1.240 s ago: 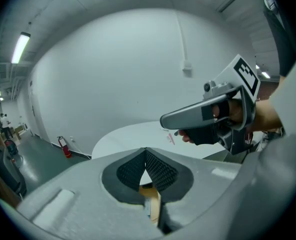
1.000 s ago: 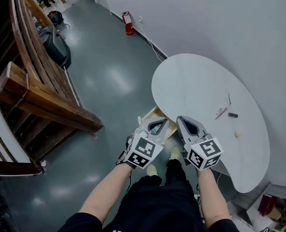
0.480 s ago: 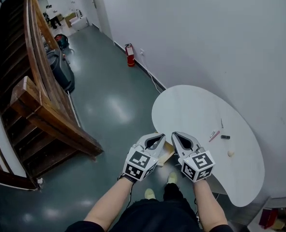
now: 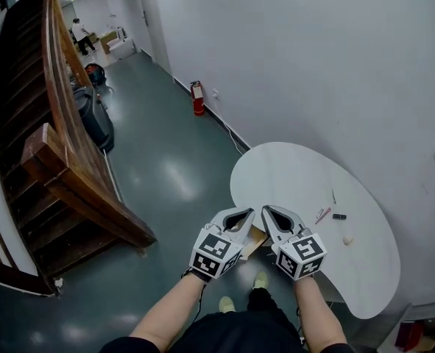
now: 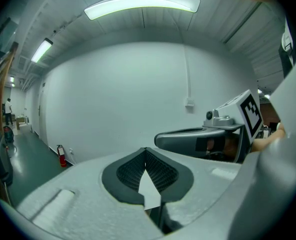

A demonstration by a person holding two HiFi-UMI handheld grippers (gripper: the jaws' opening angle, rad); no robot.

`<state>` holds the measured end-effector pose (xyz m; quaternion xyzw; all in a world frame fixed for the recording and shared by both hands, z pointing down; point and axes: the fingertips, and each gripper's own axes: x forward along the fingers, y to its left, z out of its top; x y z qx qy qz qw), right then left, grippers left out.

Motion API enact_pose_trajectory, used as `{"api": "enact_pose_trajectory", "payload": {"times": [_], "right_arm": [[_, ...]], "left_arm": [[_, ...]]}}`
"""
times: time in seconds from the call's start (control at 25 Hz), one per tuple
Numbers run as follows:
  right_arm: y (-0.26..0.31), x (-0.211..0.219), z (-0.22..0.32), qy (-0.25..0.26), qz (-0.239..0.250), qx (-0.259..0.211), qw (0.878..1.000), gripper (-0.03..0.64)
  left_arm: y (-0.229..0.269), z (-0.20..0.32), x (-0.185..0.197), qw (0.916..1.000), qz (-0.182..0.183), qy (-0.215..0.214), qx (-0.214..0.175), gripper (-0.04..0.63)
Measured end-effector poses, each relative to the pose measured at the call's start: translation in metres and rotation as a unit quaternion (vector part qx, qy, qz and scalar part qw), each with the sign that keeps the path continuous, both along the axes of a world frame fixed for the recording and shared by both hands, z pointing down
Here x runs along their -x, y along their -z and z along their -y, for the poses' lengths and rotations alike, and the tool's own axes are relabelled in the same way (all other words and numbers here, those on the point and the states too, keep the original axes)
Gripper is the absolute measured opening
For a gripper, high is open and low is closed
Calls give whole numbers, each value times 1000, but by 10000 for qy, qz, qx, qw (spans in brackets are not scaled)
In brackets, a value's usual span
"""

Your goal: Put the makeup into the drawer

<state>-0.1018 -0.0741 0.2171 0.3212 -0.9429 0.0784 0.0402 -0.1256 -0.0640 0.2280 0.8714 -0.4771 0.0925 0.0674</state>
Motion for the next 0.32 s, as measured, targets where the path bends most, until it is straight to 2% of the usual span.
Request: {"api": "enact_pose_trajectory", "payload": {"times": [0.32], "right_arm": [[-2, 1, -1, -56, 58, 40, 10000, 14]], "left_arm": [[4, -2, 4, 10000, -70, 43, -28, 9]]}}
